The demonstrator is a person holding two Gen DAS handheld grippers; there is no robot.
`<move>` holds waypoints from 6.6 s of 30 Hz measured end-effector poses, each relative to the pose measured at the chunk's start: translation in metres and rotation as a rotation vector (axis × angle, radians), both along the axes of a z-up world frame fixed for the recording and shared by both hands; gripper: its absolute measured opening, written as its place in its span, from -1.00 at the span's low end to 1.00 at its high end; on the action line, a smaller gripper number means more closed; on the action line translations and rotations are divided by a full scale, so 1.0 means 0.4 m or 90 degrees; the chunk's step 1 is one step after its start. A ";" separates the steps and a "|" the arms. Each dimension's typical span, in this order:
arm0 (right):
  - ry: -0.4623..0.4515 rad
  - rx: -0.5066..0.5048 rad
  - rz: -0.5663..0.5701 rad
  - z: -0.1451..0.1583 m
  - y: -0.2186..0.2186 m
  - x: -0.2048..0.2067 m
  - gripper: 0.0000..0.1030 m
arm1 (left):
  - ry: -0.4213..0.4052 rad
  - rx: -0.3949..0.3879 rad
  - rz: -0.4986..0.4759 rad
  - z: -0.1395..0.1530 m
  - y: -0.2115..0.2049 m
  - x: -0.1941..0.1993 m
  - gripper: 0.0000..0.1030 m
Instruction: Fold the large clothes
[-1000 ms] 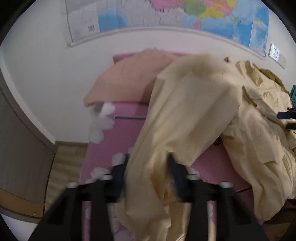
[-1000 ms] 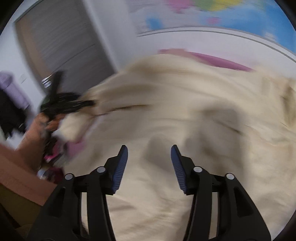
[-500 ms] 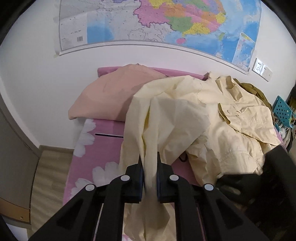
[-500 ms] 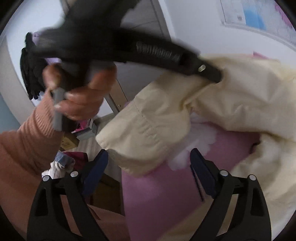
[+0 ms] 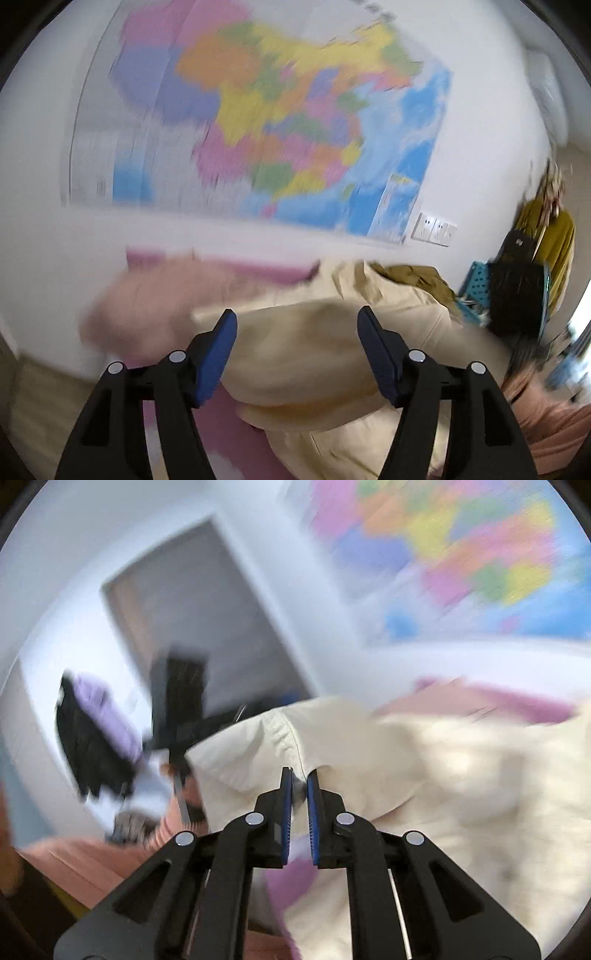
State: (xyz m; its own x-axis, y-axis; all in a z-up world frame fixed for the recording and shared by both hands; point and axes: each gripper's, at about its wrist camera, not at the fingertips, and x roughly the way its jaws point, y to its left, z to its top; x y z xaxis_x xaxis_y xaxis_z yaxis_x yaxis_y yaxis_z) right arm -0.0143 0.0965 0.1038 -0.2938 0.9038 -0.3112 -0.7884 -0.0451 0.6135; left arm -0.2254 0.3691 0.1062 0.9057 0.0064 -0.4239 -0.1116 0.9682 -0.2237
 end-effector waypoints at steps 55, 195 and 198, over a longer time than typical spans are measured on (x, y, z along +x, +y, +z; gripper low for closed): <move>-0.012 -0.266 -0.210 -0.290 0.034 0.429 0.16 | 0.233 0.017 -0.096 -0.377 -0.124 0.241 0.40; 0.170 -0.235 -0.397 -0.394 -0.868 -0.043 0.50 | 0.254 -0.221 -0.150 -0.533 -0.315 0.100 0.75; 0.160 -0.226 -0.381 -0.395 -0.839 -0.048 0.56 | 0.256 -0.212 -0.148 -0.532 -0.322 0.106 0.77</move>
State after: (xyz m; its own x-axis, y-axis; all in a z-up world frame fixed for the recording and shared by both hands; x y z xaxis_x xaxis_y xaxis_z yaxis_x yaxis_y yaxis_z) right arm -0.0335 -0.2390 -0.0542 0.1162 0.7894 -0.6028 -0.4492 0.5830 0.6769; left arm -0.1830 0.2403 -0.1064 0.6338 -0.3666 -0.6811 -0.0437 0.8622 -0.5047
